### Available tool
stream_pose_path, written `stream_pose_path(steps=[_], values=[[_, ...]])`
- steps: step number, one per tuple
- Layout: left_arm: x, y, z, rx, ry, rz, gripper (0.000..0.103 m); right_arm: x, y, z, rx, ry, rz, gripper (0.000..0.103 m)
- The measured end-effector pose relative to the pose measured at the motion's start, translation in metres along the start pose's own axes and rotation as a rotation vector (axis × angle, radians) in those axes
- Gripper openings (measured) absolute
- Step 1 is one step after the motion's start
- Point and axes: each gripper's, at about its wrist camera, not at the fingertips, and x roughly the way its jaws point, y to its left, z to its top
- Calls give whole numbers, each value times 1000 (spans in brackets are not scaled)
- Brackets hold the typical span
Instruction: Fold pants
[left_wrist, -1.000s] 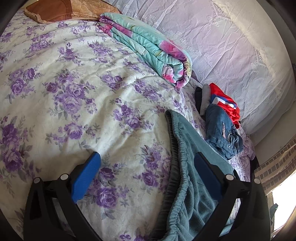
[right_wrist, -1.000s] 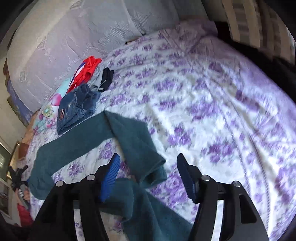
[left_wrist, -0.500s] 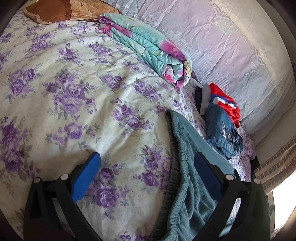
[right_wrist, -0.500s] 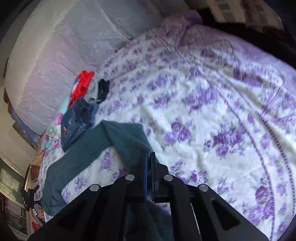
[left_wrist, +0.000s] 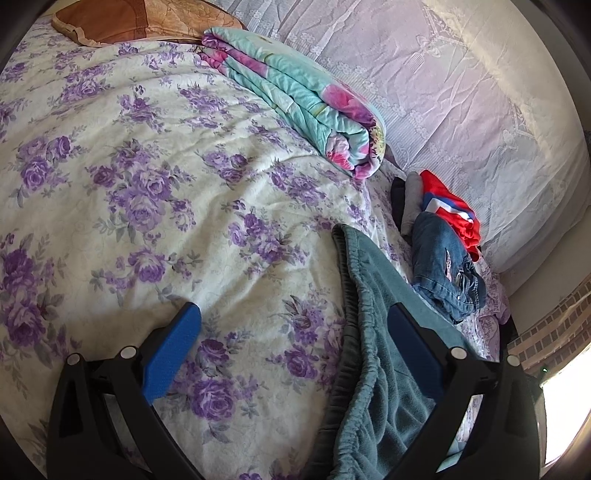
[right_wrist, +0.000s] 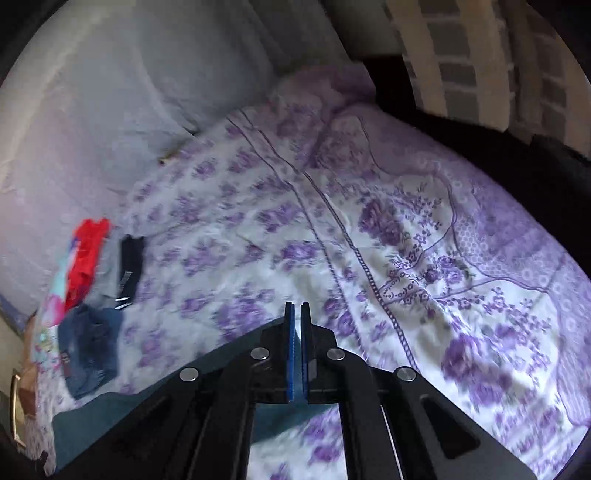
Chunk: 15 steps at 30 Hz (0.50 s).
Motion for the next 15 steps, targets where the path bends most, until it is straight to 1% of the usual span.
stream_pose_path(steps=[3, 4, 5, 6, 8, 10, 11, 13, 15], values=[[1, -1, 0, 4, 1, 11, 99, 41, -2, 4, -2, 32, -38, 3], [1, -1, 0, 5, 1, 12, 99, 47, 2, 2, -13, 27, -49, 3], [1, -1, 0, 4, 1, 13, 99, 47, 5, 1, -15, 26, -31, 4], [2, -1, 1, 3, 0, 13, 99, 44, 8, -3, -10, 33, 12, 4], [3, -1, 2, 2, 1, 12, 99, 24, 9, -15, 9, 45, 87, 7], [3, 0, 2, -2, -1, 13, 99, -3, 5, -35, 29, 55, 125, 7], [3, 0, 3, -3, -1, 12, 99, -24, -1, -51, 45, 63, 158, 7], [2, 0, 2, -8, -6, 3, 99, -59, -9, -78, 54, 69, 181, 8], [1, 2, 2, -15, -9, -6, 99, -99, -15, -117, 54, 90, 199, 15]])
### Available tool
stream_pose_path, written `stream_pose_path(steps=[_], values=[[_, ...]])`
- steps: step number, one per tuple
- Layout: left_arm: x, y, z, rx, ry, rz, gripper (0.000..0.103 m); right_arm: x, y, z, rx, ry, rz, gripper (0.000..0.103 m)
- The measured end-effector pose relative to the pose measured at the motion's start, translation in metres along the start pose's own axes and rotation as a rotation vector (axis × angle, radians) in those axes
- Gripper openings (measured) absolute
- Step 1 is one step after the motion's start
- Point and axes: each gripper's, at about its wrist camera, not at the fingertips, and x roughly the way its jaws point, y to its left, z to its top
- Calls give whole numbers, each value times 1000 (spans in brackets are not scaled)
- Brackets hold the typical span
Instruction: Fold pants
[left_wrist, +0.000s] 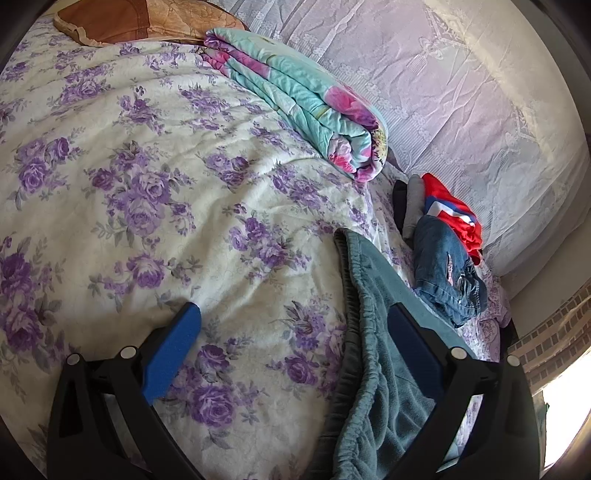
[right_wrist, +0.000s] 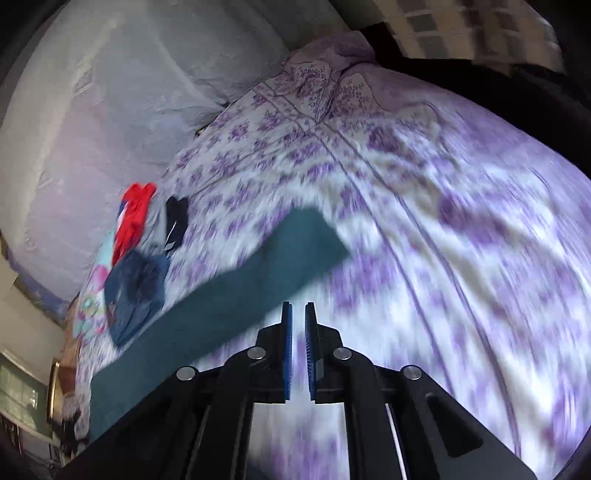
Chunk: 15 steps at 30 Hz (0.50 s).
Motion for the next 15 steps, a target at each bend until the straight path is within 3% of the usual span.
stream_pose_path(steps=[2, 8, 15], values=[[0, 0, 1, -2, -1, -6, 99, -35, -3, -46, 46, 24, 45, 59], [-3, 1, -1, -3, -2, -19, 99, -91, -14, -141, 201, 54, 137, 60], [-13, 6, -5, -15, -9, -85, 99, -69, -30, -179, 347, 96, 223, 59]])
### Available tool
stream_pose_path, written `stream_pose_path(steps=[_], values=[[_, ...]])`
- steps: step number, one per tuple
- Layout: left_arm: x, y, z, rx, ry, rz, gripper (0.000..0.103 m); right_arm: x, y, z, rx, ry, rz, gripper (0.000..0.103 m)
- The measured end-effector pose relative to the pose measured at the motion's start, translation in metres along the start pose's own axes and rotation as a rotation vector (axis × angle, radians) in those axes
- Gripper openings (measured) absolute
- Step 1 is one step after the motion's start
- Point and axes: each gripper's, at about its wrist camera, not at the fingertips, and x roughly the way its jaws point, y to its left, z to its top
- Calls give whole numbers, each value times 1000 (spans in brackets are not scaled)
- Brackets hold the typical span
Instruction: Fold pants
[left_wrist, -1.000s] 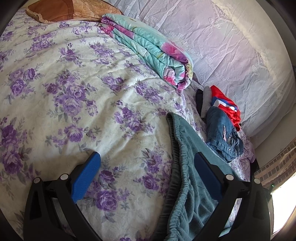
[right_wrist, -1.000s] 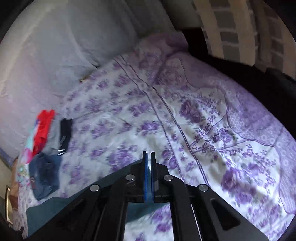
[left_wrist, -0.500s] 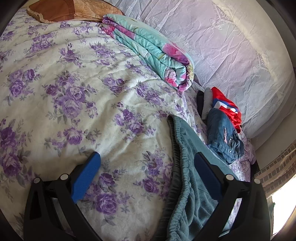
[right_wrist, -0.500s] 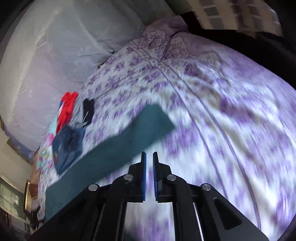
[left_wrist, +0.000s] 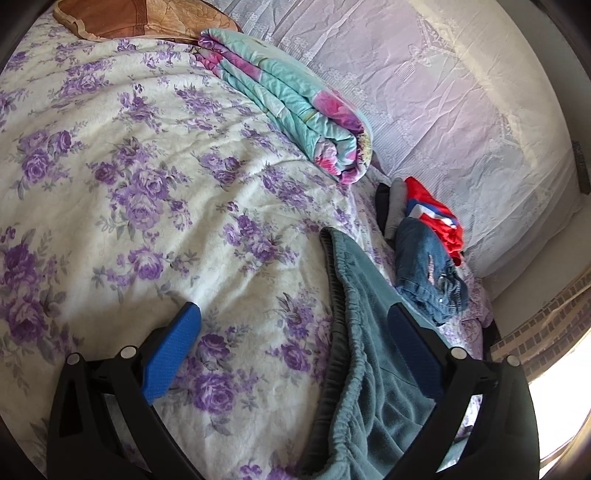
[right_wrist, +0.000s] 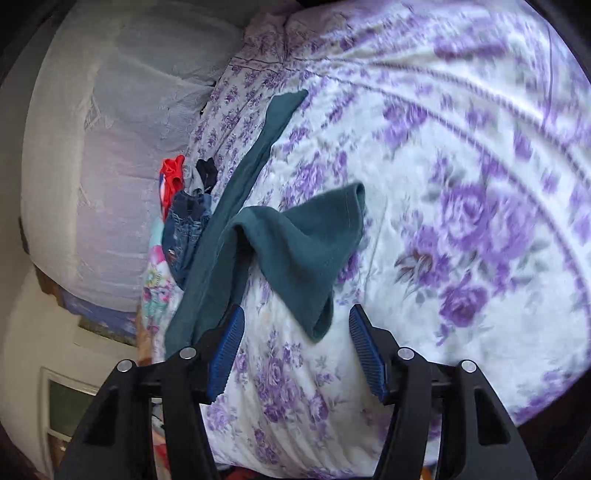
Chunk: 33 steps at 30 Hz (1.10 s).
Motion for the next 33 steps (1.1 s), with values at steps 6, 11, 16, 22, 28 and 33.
stream_pose_path(steps=[6, 11, 16, 22, 28, 33], values=[[-3, 0, -2, 3, -1, -11, 99, 20, -10, 12, 39, -60, 55, 4], [-2, -1, -3, 10, 6, 3, 99, -13, 21, 52, -111, -217, -22, 4], [-2, -1, -3, 5, 2, -4, 99, -59, 46, 117, -226, -303, -94, 4], [-1, -1, -3, 5, 13, 0, 99, -44, -37, 98, -102, -216, -164, 4], [-16, -11, -15, 40, 96, 51, 99, -60, -62, 69, -21, -217, -58, 4], [-56, -18, -43, 57, 158, -20, 99, -60, -21, 88, -108, -238, -48, 4]])
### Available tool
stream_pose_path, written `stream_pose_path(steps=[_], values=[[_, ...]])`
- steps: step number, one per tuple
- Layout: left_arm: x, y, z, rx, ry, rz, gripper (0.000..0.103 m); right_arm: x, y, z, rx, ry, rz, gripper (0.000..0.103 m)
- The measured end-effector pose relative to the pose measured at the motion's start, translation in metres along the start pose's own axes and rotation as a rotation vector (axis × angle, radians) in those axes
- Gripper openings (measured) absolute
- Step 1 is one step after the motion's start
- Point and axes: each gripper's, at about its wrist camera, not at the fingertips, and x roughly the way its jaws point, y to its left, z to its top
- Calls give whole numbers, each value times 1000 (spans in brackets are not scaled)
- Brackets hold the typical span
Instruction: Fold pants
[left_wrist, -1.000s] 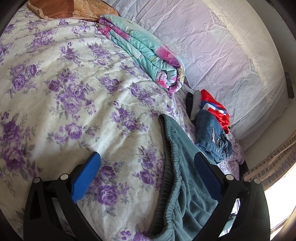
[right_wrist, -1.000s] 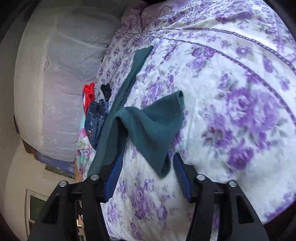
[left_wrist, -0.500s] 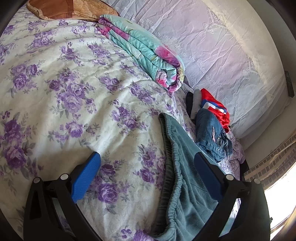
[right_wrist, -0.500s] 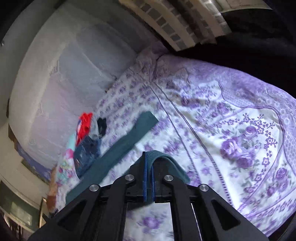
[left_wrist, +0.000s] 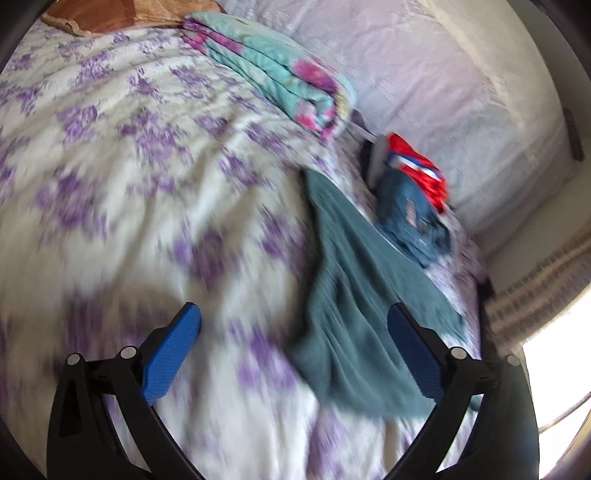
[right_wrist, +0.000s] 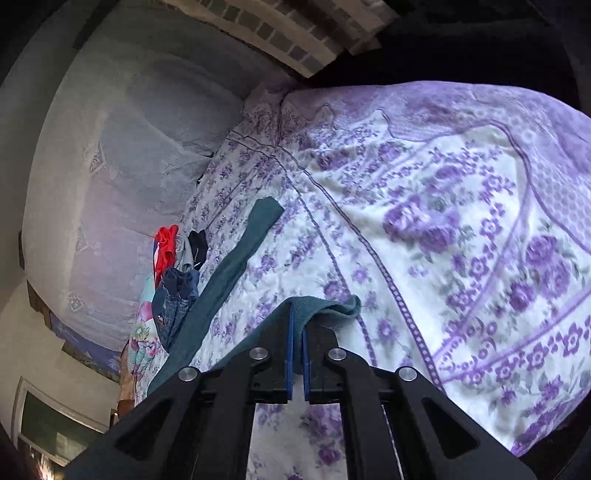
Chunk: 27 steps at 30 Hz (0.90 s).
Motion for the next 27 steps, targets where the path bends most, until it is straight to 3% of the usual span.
stream_pose_path(steps=[2, 6, 9, 11, 14, 17, 18, 19, 21, 23, 25, 27], values=[[-7, 4, -12, -48, 34, -42, 99, 7, 9, 6, -7, -2, 10, 5], [-6, -4, -21, -82, 72, -48, 99, 12, 12, 5, 12, 3, 38, 5], [11, -17, -28, -128, 183, -153, 99, 10, 10, 0, 13, 13, 34, 5], [22, -29, -34, -104, 232, -137, 98, 7, 9, 2, 19, 15, 32, 5], [40, -40, -37, -52, 208, -34, 99, 7, 11, 13, 16, 18, 24, 5], [45, -41, -27, -108, 134, -56, 98, 24, 33, 39, -14, 48, 29, 5], [49, -40, -21, -126, 116, -77, 95, 30, 43, 47, -20, 55, 42, 5], [51, -39, -18, -142, 111, -85, 67, 33, 51, 53, -26, 60, 56, 5], [59, -33, -14, -198, 178, -166, 32, 38, 76, 70, -45, 51, 82, 5], [63, -27, -17, -261, 238, -248, 29, 33, 97, 80, -80, 30, 118, 5], [59, -21, -22, -280, 247, -240, 26, 22, 116, 84, -137, 8, 158, 5], [51, -17, -25, -271, 231, -235, 27, 15, 111, 78, -187, 13, 68, 5]])
